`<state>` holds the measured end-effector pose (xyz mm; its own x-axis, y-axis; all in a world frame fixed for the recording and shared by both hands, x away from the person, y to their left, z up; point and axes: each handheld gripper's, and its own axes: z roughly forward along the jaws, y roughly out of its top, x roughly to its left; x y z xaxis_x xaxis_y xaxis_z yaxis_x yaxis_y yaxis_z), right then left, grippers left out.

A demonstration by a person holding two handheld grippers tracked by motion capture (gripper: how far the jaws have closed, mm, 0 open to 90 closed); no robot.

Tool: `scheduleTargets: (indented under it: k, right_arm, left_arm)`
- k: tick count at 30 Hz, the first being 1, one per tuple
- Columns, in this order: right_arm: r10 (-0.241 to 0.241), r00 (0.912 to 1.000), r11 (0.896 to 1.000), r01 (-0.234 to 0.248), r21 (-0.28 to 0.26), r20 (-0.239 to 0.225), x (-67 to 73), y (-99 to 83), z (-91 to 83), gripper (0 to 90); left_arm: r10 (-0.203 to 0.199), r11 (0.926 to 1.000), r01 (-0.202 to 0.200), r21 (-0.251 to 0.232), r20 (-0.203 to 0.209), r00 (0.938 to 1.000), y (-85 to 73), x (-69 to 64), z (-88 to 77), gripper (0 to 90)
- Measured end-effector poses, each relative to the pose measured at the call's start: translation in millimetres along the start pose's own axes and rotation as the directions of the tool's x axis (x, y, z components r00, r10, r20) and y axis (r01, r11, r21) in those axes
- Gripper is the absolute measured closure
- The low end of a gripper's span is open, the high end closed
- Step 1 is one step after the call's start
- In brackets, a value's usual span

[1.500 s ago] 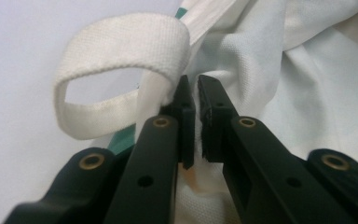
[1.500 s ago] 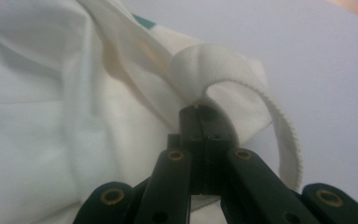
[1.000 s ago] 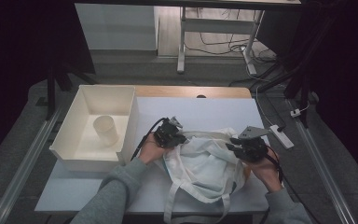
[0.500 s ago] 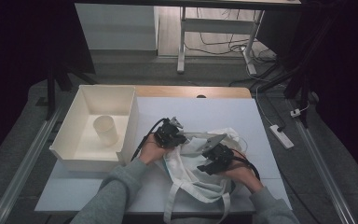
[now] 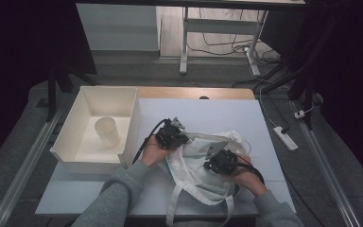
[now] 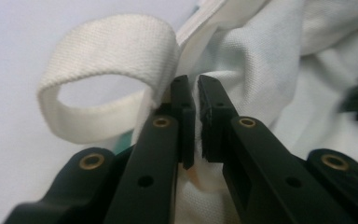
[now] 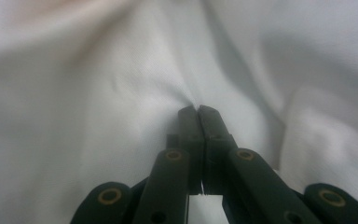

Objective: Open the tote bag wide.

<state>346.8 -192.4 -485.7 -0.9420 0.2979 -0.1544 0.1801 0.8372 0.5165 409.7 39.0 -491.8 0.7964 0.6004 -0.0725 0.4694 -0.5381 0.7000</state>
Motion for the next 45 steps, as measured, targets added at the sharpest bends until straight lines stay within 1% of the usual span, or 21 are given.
scheduleTargets:
  k: [2, 6, 9, 12, 19, 21, 22, 23, 24, 25, 26, 27, 29, 31, 33, 34, 36, 38, 42, 44, 45]
  right_arm:
    - [0.013, 0.9997, 0.999, -0.014, -0.046, -0.019, 4.9, -0.7, -14.6, 89.4]
    - [0.005, 0.9993, 0.998, -0.007, -0.057, -0.036, 20.1, -4.2, -28.4, 89.4]
    - [-0.001, 0.9974, 0.999, -0.001, -0.036, -0.072, 30.0, -8.2, -23.6, 89.4]
    - [0.006, 0.9955, 1.000, -0.006, -0.005, -0.094, 32.6, -11.4, -14.5, 89.5]
    - [0.001, 0.9945, 1.000, -0.001, 0.005, -0.105, 35.5, -11.8, -11.6, 89.4]
    - [0.016, 0.9932, 1.000, -0.018, -0.014, -0.116, 32.0, -12.1, -13.9, 86.5]
    - [0.032, 0.9915, 0.999, -0.037, -0.040, -0.126, 29.1, -12.0, -16.6, 80.7]
    - [0.060, 0.9886, 0.994, -0.072, -0.082, -0.138, 25.7, -11.5, -20.2, 72.9]
    - [0.097, 0.9857, 0.986, -0.114, -0.123, -0.138, 22.0, -10.2, -24.4, 69.0]
    - [0.123, 0.9841, 0.979, -0.141, -0.149, -0.128, 18.9, -9.0, -27.4, 70.0]
    - [0.166, 0.9810, 0.968, -0.181, -0.173, -0.101, 13.6, -6.2, -30.6, 71.2]
    - [0.180, 0.9813, 0.965, -0.189, -0.183, -0.068, 10.3, -3.4, -31.4, 72.3]
    - [0.172, 0.9843, 0.970, -0.176, -0.168, -0.038, 5.2, 4.0, -27.3, 76.3]
    - [0.174, 0.9835, 0.975, -0.179, -0.130, -0.051, 2.7, 11.2, -18.2, 82.0]
    - [0.138, 0.9898, 0.988, -0.140, -0.062, -0.036, 3.9, 19.2, -2.9, 89.3]
    - [0.119, 0.9927, 0.992, -0.119, -0.032, -0.021, 3.9, 21.7, 4.7, 89.4]
    - [0.111, 0.9933, 0.994, -0.111, 0.008, 0.034, 2.8, 25.1, 17.8, 89.5]
    - [0.109, 0.9918, 0.994, -0.110, 0.018, 0.067, 0.5, 26.2, 24.5, 89.6]
    - [0.127, 0.9755, 0.992, -0.125, -0.024, 0.180, -9.4, 27.6, 22.1, 89.6]
    - [0.153, 0.9636, 0.988, -0.144, -0.057, 0.219, -17.1, 27.3, 20.3, 89.7]
    - [0.174, 0.9605, 0.984, -0.163, -0.069, 0.217, -21.4, 26.9, 20.0, 89.6]
  left_arm:
    - [-0.014, 0.9997, 0.014, -0.021, 0.013, 0.9998, 0.8, 1.7, -3.4, 85.3]
    - [-0.007, 0.9992, 0.007, -0.039, -0.009, 0.9999, 2.6, 0.0, -7.3, 85.5]
    - [-0.015, 0.9989, 0.014, -0.045, -0.014, 0.9998, 2.2, 1.9, -9.6, 85.6]
    - [-0.016, 0.9989, 0.015, -0.045, -0.023, 0.9996, 1.6, 3.0, -9.5, 85.6]
    - [-0.020, 0.9983, 0.019, -0.054, -0.016, 0.9997, 1.4, 2.3, -10.7, 85.5]
    - [-0.003, 0.9983, 0.002, -0.058, -0.014, 0.9999, 1.5, 0.9, -11.6, 85.5]
    - [0.004, 0.9985, -0.005, -0.055, -0.013, 0.9999, 1.7, 0.3, -12.0, 85.4]
    - [0.005, 0.9984, -0.006, -0.057, -0.017, 0.9998, 1.9, -0.7, -12.0, 85.4]
    - [0.007, 0.9983, -0.008, -0.057, -0.018, 0.9998, 2.1, -1.2, -12.0, 85.4]
    - [0.012, 0.9984, -0.013, -0.056, -0.021, 0.9997, 2.5, -1.9, -12.0, 85.3]
    - [0.011, 0.9984, -0.013, -0.055, -0.022, 0.9997, 2.7, -2.4, -11.8, 85.3]
    - [0.012, 0.9984, -0.013, -0.055, -0.022, 0.9997, 2.8, -2.6, -11.7, 85.2]
    - [0.010, 0.9984, -0.011, -0.055, -0.019, 0.9998, 2.7, -2.5, -12.1, 85.2]
    - [0.010, 0.9984, -0.011, -0.056, -0.015, 0.9998, 2.8, -2.5, -13.4, 85.2]
    - [0.014, 0.9982, -0.014, -0.058, -0.015, 0.9998, 3.1, -3.1, -14.4, 85.1]
    - [0.016, 0.9981, -0.017, -0.059, -0.015, 0.9998, 3.2, -3.4, -14.7, 85.1]
    - [0.020, 0.9980, -0.021, -0.059, -0.015, 0.9997, 3.3, -3.5, -14.9, 85.1]
    - [0.023, 0.9977, -0.023, -0.064, -0.008, 0.9997, 3.1, -3.0, -15.6, 85.0]
    - [0.021, 0.9965, -0.021, -0.081, 0.001, 0.9998, 3.6, -3.5, -18.5, 84.9]
    - [0.023, 0.9964, -0.022, -0.082, 0.004, 0.9997, 3.9, -3.7, -19.1, 84.9]
    - [0.024, 0.9964, -0.024, -0.081, 0.003, 0.9997, 3.9, -3.8, -18.9, 84.9]
